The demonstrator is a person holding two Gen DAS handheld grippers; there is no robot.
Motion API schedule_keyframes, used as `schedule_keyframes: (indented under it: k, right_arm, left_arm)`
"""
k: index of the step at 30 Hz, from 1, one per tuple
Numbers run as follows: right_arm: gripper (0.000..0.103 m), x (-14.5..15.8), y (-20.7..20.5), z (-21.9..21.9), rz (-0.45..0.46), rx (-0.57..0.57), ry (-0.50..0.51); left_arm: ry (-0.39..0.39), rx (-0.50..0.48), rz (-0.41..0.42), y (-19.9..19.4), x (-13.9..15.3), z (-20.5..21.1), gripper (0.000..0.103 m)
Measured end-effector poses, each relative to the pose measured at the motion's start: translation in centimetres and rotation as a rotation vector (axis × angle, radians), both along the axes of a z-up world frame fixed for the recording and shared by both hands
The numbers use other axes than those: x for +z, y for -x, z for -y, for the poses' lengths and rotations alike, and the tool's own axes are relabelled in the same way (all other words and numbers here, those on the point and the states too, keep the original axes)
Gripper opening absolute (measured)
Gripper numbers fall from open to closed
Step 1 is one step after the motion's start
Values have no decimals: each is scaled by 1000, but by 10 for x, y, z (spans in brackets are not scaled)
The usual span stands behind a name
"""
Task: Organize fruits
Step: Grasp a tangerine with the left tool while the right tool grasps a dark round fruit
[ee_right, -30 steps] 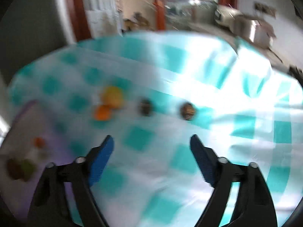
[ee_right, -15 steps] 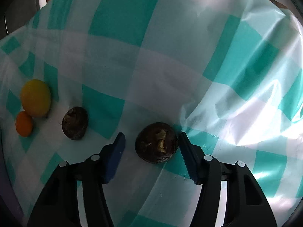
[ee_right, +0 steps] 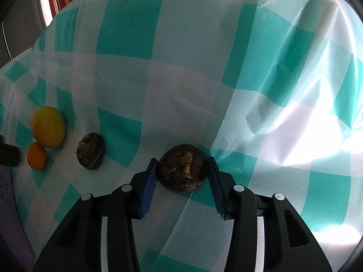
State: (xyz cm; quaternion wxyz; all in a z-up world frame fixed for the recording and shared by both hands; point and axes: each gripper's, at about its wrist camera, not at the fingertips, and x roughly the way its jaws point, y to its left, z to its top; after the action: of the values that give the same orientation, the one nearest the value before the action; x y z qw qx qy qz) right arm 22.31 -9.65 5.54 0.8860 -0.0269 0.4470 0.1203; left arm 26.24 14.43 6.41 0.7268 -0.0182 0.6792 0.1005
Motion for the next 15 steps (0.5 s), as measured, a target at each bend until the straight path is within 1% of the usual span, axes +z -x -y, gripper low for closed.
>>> schedule_keyframes:
  k: [2, 4, 5, 7, 8, 10, 11, 12, 13, 14, 15]
  right_arm:
    - [44, -1, -3, -5, -3, 0, -13]
    - [44, 0, -3, -6, -4, 0, -20]
    - [44, 0, -3, -7, -5, 0, -19]
    - [45, 1, -3, -8, -5, 0, -19]
    - [45, 1, -2, -7, -5, 0, -20]
    - [45, 4, -1, -5, -6, 0, -24]
    - [45, 3, -1, -1, -6, -1, -27]
    - [45, 2, -3, 0, -8, -1, -30]
    - [45, -9, -11, 2, -9, -1, -30]
    - [45, -9, -11, 3, -9, -1, -31]
    - [45, -9, -11, 3, -10, 0, -30]
  left_arm:
    - [-18, 10, -41, -9, -18, -4, 91]
    - [-36, 12, -66, -15, -29, -7, 91]
    - [-32, 24, -75, -18, -34, -9, 91]
    - [-15, 56, -85, -22, -41, -15, 85]
    - [-27, 60, -84, -23, -44, -16, 83]
    - [-40, 57, -82, -23, -49, -16, 74]
    - [-37, 64, -63, -23, -48, -16, 72]
    - [-23, 65, -43, -24, -46, -16, 63]
    - [-19, 60, -37, -25, -45, -14, 60]
    - [-32, 53, -32, -25, -44, -12, 58]
    - [-50, 47, -26, -25, -43, -10, 48]
